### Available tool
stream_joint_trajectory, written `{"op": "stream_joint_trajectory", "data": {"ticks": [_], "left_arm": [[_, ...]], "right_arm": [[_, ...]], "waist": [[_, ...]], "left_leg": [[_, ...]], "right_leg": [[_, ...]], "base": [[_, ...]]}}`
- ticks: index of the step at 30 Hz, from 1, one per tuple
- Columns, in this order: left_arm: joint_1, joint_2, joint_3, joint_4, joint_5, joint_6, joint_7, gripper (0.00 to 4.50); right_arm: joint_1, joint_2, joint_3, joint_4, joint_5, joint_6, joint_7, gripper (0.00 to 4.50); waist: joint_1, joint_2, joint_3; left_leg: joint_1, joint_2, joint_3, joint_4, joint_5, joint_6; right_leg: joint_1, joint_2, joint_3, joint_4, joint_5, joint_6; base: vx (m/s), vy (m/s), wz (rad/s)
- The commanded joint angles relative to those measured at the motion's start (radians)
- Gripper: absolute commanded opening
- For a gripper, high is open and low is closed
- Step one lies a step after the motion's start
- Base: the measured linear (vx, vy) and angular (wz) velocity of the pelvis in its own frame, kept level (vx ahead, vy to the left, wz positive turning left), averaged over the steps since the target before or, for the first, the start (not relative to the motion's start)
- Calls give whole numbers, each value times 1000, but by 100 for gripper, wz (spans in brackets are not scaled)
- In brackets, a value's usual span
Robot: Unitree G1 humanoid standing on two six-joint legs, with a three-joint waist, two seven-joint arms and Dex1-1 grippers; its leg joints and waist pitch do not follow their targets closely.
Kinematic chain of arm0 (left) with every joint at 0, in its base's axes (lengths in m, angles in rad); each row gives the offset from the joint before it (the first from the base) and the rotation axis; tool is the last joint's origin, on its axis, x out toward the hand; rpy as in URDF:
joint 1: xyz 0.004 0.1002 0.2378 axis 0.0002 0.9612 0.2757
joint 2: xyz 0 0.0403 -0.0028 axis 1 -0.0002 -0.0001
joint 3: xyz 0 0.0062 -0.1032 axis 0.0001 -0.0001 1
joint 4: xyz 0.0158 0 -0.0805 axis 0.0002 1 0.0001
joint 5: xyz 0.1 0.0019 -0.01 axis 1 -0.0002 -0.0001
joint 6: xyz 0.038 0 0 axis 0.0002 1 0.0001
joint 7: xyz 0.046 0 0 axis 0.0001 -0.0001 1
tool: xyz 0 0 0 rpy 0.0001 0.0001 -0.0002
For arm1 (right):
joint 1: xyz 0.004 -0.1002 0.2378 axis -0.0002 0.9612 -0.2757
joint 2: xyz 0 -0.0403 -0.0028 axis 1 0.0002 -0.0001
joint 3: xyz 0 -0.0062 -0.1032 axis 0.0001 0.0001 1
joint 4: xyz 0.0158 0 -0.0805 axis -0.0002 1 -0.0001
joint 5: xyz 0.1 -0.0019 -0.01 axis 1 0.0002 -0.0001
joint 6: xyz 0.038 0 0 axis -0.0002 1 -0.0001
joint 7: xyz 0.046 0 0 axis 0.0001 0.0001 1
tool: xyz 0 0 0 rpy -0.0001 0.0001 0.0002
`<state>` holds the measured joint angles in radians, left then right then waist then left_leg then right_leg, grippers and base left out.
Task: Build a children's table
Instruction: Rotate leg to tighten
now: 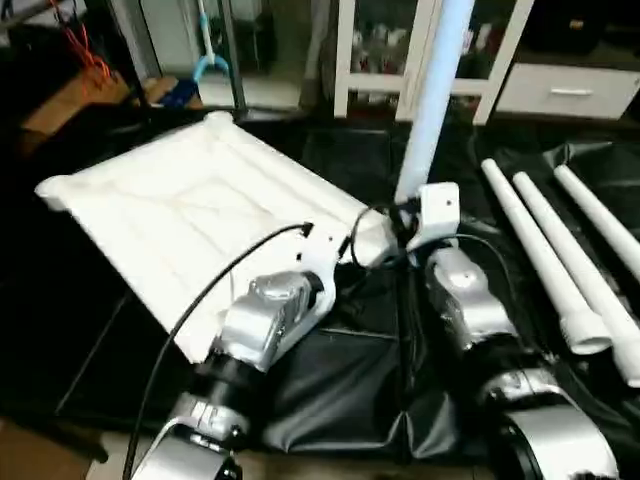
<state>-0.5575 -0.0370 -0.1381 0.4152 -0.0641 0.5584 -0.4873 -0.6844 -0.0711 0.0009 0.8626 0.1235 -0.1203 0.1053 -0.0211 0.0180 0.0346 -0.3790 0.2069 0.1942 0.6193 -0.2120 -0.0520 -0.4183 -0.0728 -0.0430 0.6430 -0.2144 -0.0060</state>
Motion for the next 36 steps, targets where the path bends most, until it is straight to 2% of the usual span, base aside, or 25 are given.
{"op": "stream_joint_trajectory", "data": {"ticks": [1, 2, 3, 4, 5, 6, 11, 13, 16, 18, 19, 20, 22, 24, 26, 27, 28, 29, 30, 31, 32, 33, 34, 35, 36], "left_arm": [[-13, -13, 2, -31, -17, 3, -1, 0], [-13, -13, 2, -31, -17, 3, -1, 0], [-12, -9, 12, -25, -21, 7, 6, 0], [-12, -7, 13, -25, -24, 9, 7, 0], [-11, -2, 14, -24, -29, 9, 5, 0], [-11, -2, 14, -24, -29, 9, 5, 0], [-6, 15, 14, -38, -29, 20, -11, 0], [-1, 26, 13, -39, -26, 17, -19, 0], [10, 48, 4, -44, -23, 12, -41, 0], [31, 86, -18, -64, -27, -7, -96, 0], [56, 134, -48, -89, -30, -25, -174, 0], [71, 166, -68, -104, -29, -36, -224, 0], [105, 247, -116, -138, -23, -81, -347, 0], [118, 276, -129, -159, -32, -99, -403, 0], [136, 313, -148, -197, -52, -119, -484, 0], [150, 339, -161, -230, -72, -123, -536, 0], [166, 369, -178, -269, -94, -118, -587, 0], [170, 380, -185, -279, -97, -115, -595, 0], [173, 388, -189, -281, -92, -121, -595, 0], [175, 393, -192, -282, -88, -127, -595, 0], [170, 390, -186, -258, -71, -150, -573, 0], [170, 390, -186, -258, -71, -150, -573, 0], [161, 383, -173, -211, -47, -187, -542, 0], [158, 382, -170, -192, -31, -203, -525, 0], [159, 384, -170, -188, -28, -208, -525, 0]], "right_arm": [[0, 61, 31, 62, 6, -6, 65, 186], [0, 61, 31, 62, 6, -6, 65, 186], [-1, 79, 17, 65, 43, -46, 153, 221], [-2, 82, 17, 64, 49, -60, 179, 242], [-2, 87, 22, 58, 60, -65, 231, 242], [-2, 87, 22, 58, 60, -65, 231, 258], [42, 85, 38, -21, 74, -76, 332, 303], [78, 71, 51, -79, 80, -63, 348, 311], [135, 48, 63, -170, 93, -43, 395, 335], [209, 3, 91, -281, 80, -26, 403, 347], [280, -43, 111, -387, 77, -8, 428, 356], [316, -71, 115, -440, 83, 9, 449, 356], [382, -152, 126, -534, 69, 6, 508, 383], [399, -185, 126, -566, 78, 20, 545, 391], [416, -229, 121, -611, 89, 47, 590, 391], [428, -264, 114, -650, 97, 69, 625, 391], [447, -309, 105, -701, 110, 95, 671, 391], [464, -335, 105, -740, 127, 118, 692, 391], [486, -363, 104, -782, 151, 142, 719, 391], [502, -383, 104, -812, 169, 160, 738, 391], [532, -415, 104, -852, 190, 170, 768, 391], [532, -415, 104, -852, 190, 170, 768, 391], [578, -452, 94, -898, 226, 185, 805, 391], [597, -462, 84, -910, 238, 185, 817, 391], [609, -464, 71, -915, 243, 186, 823, 391]], "waist": [[9, -11, -79], [10, -12, -76], [9, -14, -75], [10, -10, -73], [9, -7, -73], [7, -10, -72], [9, -8, -70], [12, -2, -69], [15, -3, -68], [12, 1, -69], [20, 7, -67], [20, 13, -66], [32, 15, -66], [39, 14, -60], [41, 21, -57], [40, 14, -57], [46, 13, -58], [46, 5, -59], [47, 3, -59], [53, 9, -59], [55, 3, -58], [59, 4, -57], [60, 5, -57], [63, -4, -55], [63, -3, -54]], "left_leg": [[1, 8, -9, -39, 78, 199], [0, 10, -8, -39, 71, 201], [0, 10, -7, -39, 61, 201], [1, 13, -8, -41, 34, 199], [2, 13, -8, -41, 20, 195], [0, 14, -8, -42, 18, 194], [2, 17, -9, -44, 18, 187], [4, 17, -10, -44, 27, 187], [3, 17, -10, -45, 19, 186], [1, 15, -14, -45, 16, 182], [5, 16, -18, -47, 24, 179], [6, 18, -16, -46, 21, 181], [11, 23, -17, -49, 4, 167], [13, 21, -13, -53, -28, 148], [12, 20, -13, -59, -75, 115], [12, 21, -13, -60, -85, 108], [9, 23, -16, -59, -72, 103], [11, 22, -12, -57, -57, 110], [8, 21, -13, -57, -41, 115], [11, 22, -13, -55, -24, 126], [9, 20, -11, -54, -21, 133], [11, 21, -11, -55, -26, 132], [8, 19, -11, -54, -34, 132], [9, 20, -10, -55, -53, 131], [7, 20, -11, -57, -59, 126]], "right_leg": [[75, -46, 31, -49, 284, -320], [74, -46, 30, -51, 255, -321], [74, -46, 30, -52, 242, -322], [74, -49, 30, -55, 208, -322], [74, -48, 30, -55, 190, -324], [75, -48, 30, -55, 187, -323], [74, -49, 30, -57, 165, -326], [72, -48, 31, -57, 171, -328], [74, -48, 31, -57, 176, -325], [77, -48, 31, -60, 178, -310], [77, -47, 30, -63, 185, -302], [73, -48, 34, -59, 197, -307], [72, -47, 32, -61, 177, -305], [68, -44, 33, -66, 134, -302], [67, -47, 34, -70, 68, -289], [69, -45, 34, -72, 57, -285], [76, -48, 38, -65, 74, -276], [72, -47, 39, -65, 101, -275], [75, -46, 40, -62, 119, -274], [70, -46, 40, -61, 138, -275], [71, -46, 40, -64, 136, -271], [69, -47, 40, -64, 126, -268], [70, -47, 40, -67, 106, -262], [69, -47, 41, -71, 80, -251], [71, -49, 41, -70, 66, -247]], "base": [[0, 0, 0], [0, 0, 0], [0, 0, 0], [0, 0, 0], [0, 0, 0], [0, 0, 0], [0, 0, 0], [0, 0, 0], [0, 0, 0], [0, 0, 0], [0, 0, 0], [0, 0, 0], [0, 0, 0], [0, 0, 0], [0, 0, 0], [0, 0, 0], [0, 0, 0], [0, 0, 0], [0, 0, 0], [0, 0, 0], [0, 0, 0], [0, 0, 0], [0, 0, 0], [0, 0, 0], [0, 0, 0]]}}
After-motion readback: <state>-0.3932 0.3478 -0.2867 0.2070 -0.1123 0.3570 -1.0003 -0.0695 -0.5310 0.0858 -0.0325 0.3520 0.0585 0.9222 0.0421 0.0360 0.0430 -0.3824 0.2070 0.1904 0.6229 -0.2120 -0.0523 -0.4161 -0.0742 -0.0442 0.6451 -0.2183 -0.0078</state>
